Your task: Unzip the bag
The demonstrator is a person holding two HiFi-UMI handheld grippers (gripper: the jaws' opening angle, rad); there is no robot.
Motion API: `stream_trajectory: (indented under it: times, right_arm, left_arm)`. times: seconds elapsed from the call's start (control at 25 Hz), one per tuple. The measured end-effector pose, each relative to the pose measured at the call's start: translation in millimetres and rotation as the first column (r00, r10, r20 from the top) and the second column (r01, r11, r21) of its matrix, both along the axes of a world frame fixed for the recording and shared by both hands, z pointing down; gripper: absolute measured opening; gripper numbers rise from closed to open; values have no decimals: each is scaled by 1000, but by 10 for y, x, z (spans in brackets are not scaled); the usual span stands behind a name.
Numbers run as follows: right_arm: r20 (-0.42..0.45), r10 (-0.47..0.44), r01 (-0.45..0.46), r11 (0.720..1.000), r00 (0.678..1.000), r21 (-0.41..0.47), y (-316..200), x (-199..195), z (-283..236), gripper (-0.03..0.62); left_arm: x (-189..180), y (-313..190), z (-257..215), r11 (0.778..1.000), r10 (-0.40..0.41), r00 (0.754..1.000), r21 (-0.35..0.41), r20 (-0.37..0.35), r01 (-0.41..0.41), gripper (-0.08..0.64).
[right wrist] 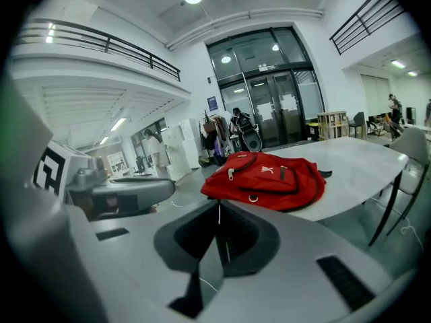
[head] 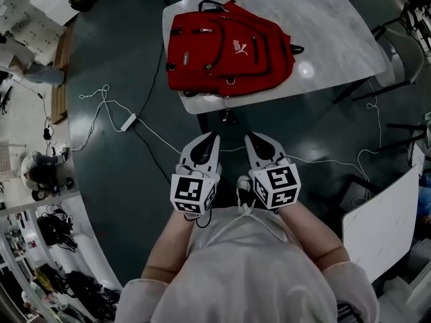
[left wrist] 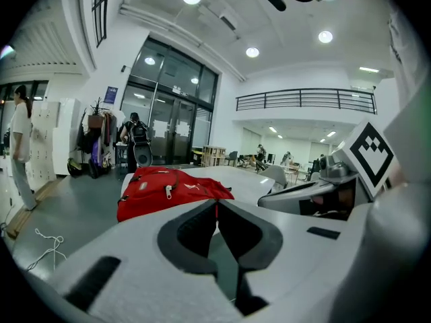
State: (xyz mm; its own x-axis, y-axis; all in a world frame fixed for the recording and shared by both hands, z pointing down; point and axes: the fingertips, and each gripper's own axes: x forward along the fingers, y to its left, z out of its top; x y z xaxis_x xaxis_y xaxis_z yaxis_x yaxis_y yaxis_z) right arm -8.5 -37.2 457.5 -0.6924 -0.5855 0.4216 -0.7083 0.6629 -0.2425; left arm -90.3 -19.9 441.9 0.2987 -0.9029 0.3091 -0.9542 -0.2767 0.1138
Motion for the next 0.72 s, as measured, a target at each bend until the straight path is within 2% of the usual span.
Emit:
stream_trajectory:
  times: [0.16, 0.4, 0.72]
  right_arm:
    - [-11, 3, -4, 999, 1000, -46, -266, -158, 188, 29]
    - [-55, -5, -2, 992, 998, -126, -616, -511, 452, 29]
    - [-212, 2, -56, 966, 977, -253, -941, -766, 1105, 29]
  left_arm:
    - [-125, -374, 184, 999, 18, 1000, -31, -3, -18, 23]
    - [-302, -864, 547, 987, 122, 992, -104, 8, -121, 23]
    - [-575, -1395, 1148, 974, 159, 987, -164, 5, -156, 23]
